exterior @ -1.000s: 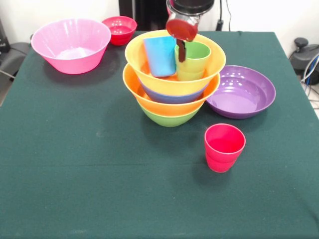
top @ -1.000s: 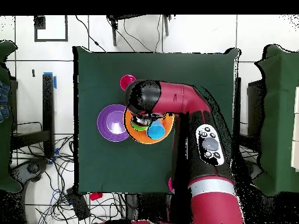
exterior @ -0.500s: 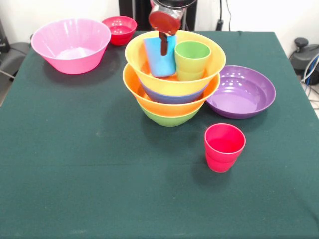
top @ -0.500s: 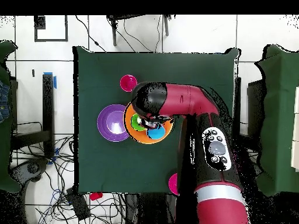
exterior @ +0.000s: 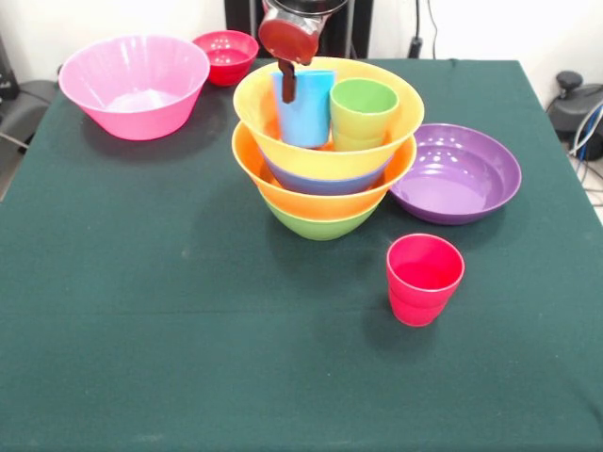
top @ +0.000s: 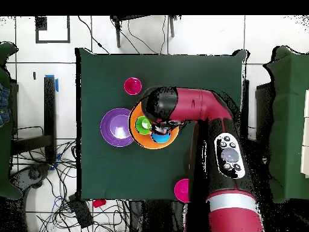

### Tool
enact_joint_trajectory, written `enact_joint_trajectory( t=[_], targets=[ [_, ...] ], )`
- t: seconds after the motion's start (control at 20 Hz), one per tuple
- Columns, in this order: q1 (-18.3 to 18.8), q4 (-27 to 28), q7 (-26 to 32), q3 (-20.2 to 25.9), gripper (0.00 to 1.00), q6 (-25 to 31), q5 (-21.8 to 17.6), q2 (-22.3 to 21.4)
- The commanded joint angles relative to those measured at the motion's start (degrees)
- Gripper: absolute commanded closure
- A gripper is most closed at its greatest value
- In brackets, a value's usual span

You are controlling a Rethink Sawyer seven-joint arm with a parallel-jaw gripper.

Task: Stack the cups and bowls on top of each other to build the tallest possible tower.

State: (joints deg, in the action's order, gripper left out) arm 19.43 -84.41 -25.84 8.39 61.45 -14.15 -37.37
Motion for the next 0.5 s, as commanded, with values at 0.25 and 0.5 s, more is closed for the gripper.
enact_joint_trajectory(
  t=[0.25,0.5],
  targets=[
    [-0.3,-4.6,-1.0,2.4,0.00,6.5,-3.5,-1.2],
    [-0.5,-4.3,-1.4,3.0,0.00,6.9,-2.9,-1.8]
  ],
)
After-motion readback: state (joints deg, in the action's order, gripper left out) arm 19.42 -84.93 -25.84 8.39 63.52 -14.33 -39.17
